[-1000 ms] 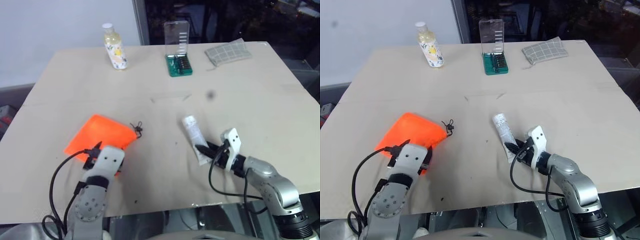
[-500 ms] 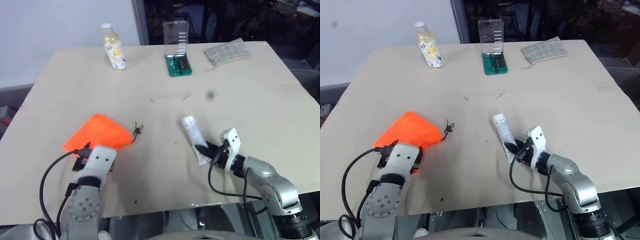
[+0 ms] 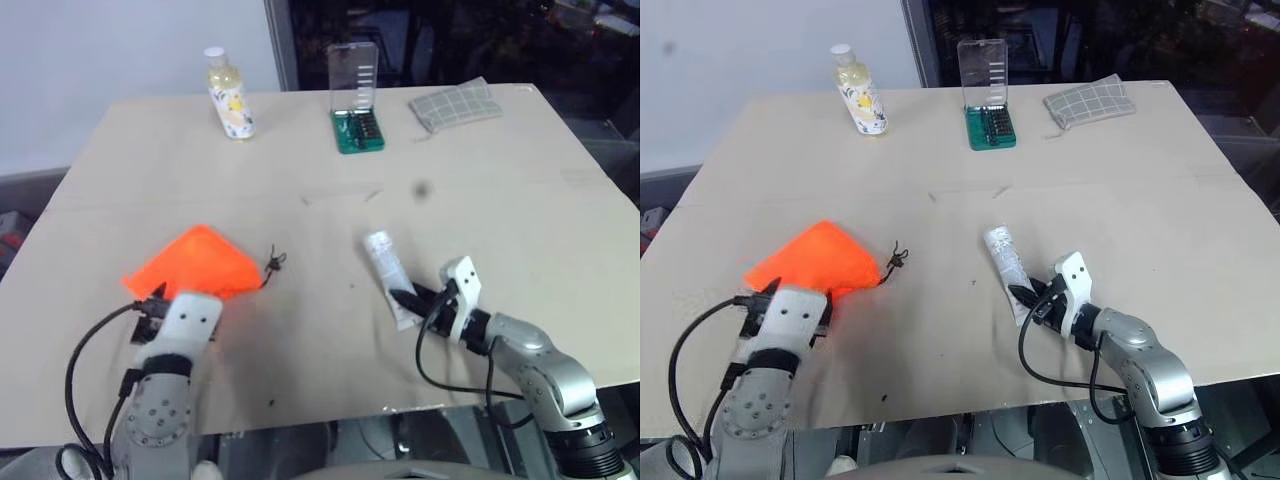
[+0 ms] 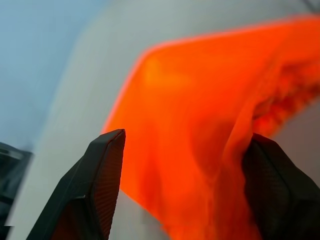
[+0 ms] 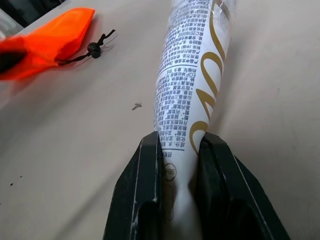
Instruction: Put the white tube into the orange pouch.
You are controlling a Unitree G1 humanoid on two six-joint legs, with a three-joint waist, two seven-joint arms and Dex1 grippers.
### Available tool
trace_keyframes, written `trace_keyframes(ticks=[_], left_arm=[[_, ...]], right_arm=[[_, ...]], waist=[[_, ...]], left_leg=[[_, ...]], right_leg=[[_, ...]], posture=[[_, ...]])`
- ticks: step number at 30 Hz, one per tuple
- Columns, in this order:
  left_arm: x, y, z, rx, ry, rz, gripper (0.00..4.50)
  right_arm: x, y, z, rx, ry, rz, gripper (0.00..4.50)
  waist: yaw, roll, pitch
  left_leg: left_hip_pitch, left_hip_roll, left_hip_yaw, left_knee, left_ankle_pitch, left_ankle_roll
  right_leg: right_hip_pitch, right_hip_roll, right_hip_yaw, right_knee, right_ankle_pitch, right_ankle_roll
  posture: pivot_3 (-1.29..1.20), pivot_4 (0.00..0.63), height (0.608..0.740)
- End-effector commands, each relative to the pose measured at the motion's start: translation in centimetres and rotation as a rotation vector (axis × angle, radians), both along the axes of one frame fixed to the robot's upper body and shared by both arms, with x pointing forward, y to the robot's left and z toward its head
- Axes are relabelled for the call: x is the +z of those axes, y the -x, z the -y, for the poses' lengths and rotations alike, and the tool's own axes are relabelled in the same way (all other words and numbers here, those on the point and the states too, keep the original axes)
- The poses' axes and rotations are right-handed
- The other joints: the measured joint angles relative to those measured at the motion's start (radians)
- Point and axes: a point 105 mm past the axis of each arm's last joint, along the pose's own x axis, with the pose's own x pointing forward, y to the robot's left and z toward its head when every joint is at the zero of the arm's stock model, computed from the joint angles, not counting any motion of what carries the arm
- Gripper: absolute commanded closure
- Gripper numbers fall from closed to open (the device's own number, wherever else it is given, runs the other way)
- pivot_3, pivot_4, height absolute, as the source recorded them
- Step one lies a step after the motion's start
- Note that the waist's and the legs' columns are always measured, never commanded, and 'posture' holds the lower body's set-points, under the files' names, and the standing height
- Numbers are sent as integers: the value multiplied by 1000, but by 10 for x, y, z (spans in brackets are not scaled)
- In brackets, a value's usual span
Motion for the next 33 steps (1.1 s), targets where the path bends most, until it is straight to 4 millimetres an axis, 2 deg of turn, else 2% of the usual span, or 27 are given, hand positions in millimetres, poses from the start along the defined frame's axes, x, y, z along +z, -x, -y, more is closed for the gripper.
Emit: trace_keyframes(ticks=[1,3,8,17,18,19,20,21,22,24,25,27,30,31,33], left_arm=[[30,5,14,-88,-74,133,1119],[31,9,17,-105,-98,136,1119],[17,15,8,-47,-103,71,1119],[0,2,-2,-26,-92,-17,1119],[-1,0,-3,-28,-91,-21,1622],[-2,-3,-4,-34,-85,-26,1785],[-2,-6,-4,-42,-78,-31,2327],[-4,-9,-5,-50,-66,-40,2639],[-5,-12,-5,-59,-49,-51,3255],[-6,-16,-4,-86,-15,-63,4157],[-7,-19,-1,-116,9,-69,4485],[-7,-22,10,-192,88,-75,4485],[-16,-20,27,-267,336,-109,4485],[-17,-22,33,-281,461,-109,4485],[-16,-24,41,-307,606,-105,4485]], right_arm=[[4,1,-3,13,-9,28,3778],[4,1,-2,11,-8,28,3778],[3,2,-2,7,-11,26,3778],[3,0,-2,8,-9,31,3778],[3,0,-1,8,-8,31,3778],[3,0,-1,8,-8,32,3778],[3,0,-2,8,-7,32,3778],[3,0,-2,8,-7,32,3778],[3,0,-2,9,-8,32,3778],[3,0,-3,10,-7,34,3778],[4,0,-4,11,-6,40,3778],[7,0,-5,19,-6,55,3778],[15,3,-12,62,-1,94,3778],[19,5,-16,88,11,116,3778],[23,7,-19,118,30,138,3778]], waist=[[-1,0,0],[-1,0,0],[-1,0,0],[-1,-1,0],[-1,-1,0],[-1,-1,0],[-1,-1,0],[-1,-1,0],[-1,-1,0],[-1,-1,0],[-1,-1,0],[-1,-1,-1],[-2,-1,-1],[-2,0,-1],[-1,-1,0]], left_leg=[[0,0,0,0,0,0],[0,0,1,0,0,0],[0,0,1,0,0,0],[1,0,0,0,0,0],[1,0,0,0,0,0],[1,0,0,0,0,0],[1,0,0,0,0,0],[1,0,0,0,0,0],[1,0,0,0,0,0],[1,0,0,0,0,0],[1,0,0,0,0,0],[1,0,0,0,0,0],[1,0,0,0,0,0],[1,0,0,0,0,0],[1,0,1,1,0,0]], right_leg=[[0,0,0,0,0,0],[0,0,1,0,0,0],[0,0,1,0,0,0],[1,1,0,0,0,0],[1,1,0,0,0,0],[1,1,0,0,0,0],[1,1,0,0,0,0],[1,1,0,0,0,0],[1,1,0,0,0,0],[1,1,0,1,0,0],[1,1,0,1,0,0],[1,1,0,1,0,0],[1,1,0,1,0,0],[1,0,0,1,0,0],[1,0,1,1,0,0]], posture=[[0,150,740],[0,150,740],[0,150,740],[0,150,740],[0,150,740],[0,150,740],[0,150,740],[0,150,740],[0,150,740],[0,150,740],[0,150,740],[0,150,740],[0,150,740],[0,150,740],[0,150,740]])
